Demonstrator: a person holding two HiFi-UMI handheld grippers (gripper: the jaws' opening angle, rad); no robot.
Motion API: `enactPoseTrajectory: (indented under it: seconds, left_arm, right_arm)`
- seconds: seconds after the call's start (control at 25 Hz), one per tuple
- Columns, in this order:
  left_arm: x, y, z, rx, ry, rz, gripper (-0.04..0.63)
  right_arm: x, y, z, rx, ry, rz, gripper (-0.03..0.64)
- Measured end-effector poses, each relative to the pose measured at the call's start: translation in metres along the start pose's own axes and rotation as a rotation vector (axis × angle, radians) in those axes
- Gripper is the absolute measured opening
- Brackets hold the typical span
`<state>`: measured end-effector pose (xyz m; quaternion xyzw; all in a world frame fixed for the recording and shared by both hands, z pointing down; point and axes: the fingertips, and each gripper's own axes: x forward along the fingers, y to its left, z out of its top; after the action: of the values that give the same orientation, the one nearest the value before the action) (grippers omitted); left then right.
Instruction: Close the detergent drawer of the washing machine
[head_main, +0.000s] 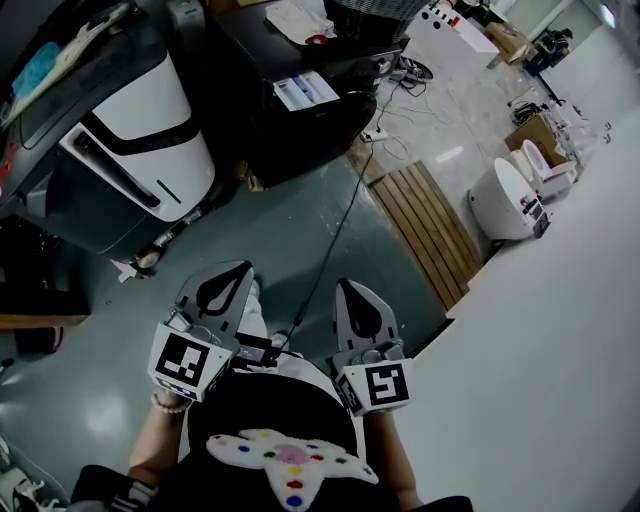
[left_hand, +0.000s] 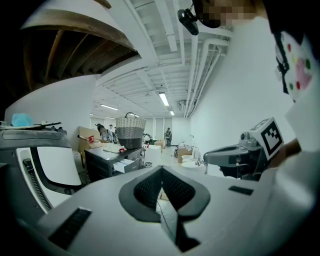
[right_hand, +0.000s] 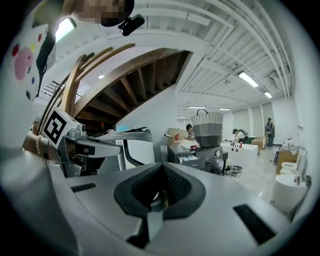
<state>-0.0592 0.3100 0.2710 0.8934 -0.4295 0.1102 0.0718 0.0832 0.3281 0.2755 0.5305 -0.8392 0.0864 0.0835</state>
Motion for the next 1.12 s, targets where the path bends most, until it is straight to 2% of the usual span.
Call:
enactPoseTrajectory:
  seconds: [0.24, 0.36, 0.68, 0.96, 1.12]
  left_arm:
    - [0.024, 0.017, 0.005, 0.004, -0.022, -0.004, 0.011]
    - [0.048, 0.03, 0.018, 0.025, -0.054, -0.026, 0.011]
    - [0.124, 0.095, 0.05, 0.041, -0.078, -0.078, 0.011]
    - [0.183, 0.152, 0.068, 0.045, -0.07, -0.112, 0.011]
    - [0.21, 0.18, 0.071, 0.103, -0.035, -0.136, 0.011]
  right_arm:
    - [0.027, -0.007, 0.009, 0.011, -0.055, 0.016, 0.002]
    - [0.048, -0.023, 0.01, -0.008, -0.049, -0.017, 0.002]
    - [0.134, -0.058, 0.038, -0.01, -0.05, -0.05, 0.002]
    - [0.208, -0.082, 0.063, -0.017, -0.044, -0.076, 0.002]
    - [0.244, -0.091, 0.075, 0.001, -0.044, -0.09, 0.002]
